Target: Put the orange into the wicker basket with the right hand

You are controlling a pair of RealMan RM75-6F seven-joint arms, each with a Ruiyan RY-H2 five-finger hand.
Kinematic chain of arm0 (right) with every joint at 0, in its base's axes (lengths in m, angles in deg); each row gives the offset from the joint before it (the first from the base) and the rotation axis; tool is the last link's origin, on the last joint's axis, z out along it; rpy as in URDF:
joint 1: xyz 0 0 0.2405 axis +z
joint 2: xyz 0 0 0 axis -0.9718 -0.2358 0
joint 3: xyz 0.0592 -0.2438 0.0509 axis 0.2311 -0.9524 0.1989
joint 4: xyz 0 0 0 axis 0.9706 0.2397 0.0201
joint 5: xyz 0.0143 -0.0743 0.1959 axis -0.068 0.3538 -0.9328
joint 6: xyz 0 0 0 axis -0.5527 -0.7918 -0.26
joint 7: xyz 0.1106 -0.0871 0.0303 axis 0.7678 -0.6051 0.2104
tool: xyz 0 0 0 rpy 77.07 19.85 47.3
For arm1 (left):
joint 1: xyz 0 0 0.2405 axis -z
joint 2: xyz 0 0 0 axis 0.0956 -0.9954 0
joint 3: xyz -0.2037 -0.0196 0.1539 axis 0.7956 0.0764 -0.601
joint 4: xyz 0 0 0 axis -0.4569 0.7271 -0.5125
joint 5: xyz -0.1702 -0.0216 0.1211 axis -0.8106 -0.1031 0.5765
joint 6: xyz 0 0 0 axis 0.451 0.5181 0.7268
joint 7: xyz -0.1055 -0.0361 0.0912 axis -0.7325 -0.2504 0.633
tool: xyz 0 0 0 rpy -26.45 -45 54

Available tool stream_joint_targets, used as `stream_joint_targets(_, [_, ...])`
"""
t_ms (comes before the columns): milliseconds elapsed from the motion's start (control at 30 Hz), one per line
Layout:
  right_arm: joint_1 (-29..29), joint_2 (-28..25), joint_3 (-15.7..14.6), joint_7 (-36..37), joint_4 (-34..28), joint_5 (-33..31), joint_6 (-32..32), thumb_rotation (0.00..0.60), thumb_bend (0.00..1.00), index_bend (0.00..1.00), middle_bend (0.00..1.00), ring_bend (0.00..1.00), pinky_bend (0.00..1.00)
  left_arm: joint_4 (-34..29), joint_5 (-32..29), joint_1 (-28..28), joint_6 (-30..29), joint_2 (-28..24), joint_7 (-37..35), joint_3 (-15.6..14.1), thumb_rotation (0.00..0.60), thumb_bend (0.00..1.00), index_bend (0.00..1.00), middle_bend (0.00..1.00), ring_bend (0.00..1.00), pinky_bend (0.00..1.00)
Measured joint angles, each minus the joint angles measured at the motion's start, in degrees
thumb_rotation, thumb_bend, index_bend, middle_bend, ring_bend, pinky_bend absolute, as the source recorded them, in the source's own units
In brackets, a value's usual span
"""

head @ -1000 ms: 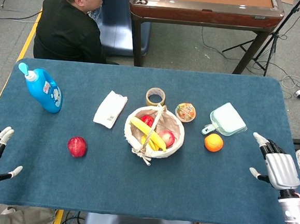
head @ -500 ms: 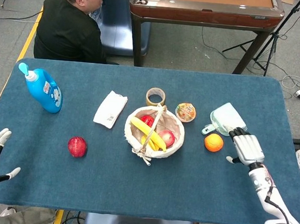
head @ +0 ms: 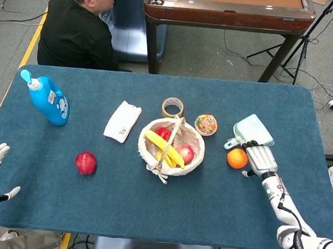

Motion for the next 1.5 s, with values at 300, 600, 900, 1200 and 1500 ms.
stream_joint_targets(300, [1.0, 1.6, -0.8, -0.8, 1.3, -0.9, -0.8, 0.600, 0.27, 0.37, 0.40, 0.26, 0.43, 0.1, -0.1, 0.0, 0.1, 0.0, 0.0, 0.1, 0.600, 0.17, 0.04, 0.00, 0.00, 0.08])
stream_joint_targets(600, [0.5, -1.0, 0.2, 3.8, -5.1, 2.8, -4.2, 0.600, 0.26, 0.41, 0.41, 0.27, 0.44, 0.1, -0.1, 0.0, 0.1, -0.1, -0.1, 0.2, 0.600, 0.17, 0.04, 0.00, 0.00, 0.08])
stream_joint_targets(900, [0.6, -7.0, 3.8, 11.9, -16.4, 7.2, -7.4, 0.600, 0.26, 0.41, 0.40, 0.27, 0.44, 0.0, 0.0, -0.2, -0.2, -0.2, -0.3, 0.2, 0.600, 0.17, 0.04, 0.00, 0.00, 0.08])
stream_joint_targets(1200, [4.0, -6.8, 5.7, 13.8, -18.7, 6.7, -5.2, 0.600, 0.26, 0.28, 0.25, 0.27, 0.44, -0.5, 0.2, -0.6, -0.9, -0.8, -0.3, 0.1, 0.600, 0.17, 0.04, 0.00, 0.00, 0.08])
stream_joint_targets(1500, [6.4, -4.8, 5.5, 12.1, -18.9, 6.0, -4.8, 0.600, 0.26, 0.02, 0.05, 0.17, 0.44, -0.5, 0.1, -0.9, -1.1, -1.1, -0.5, 0.0, 0.600, 0.17, 0.04, 0.00, 0.00, 0.08])
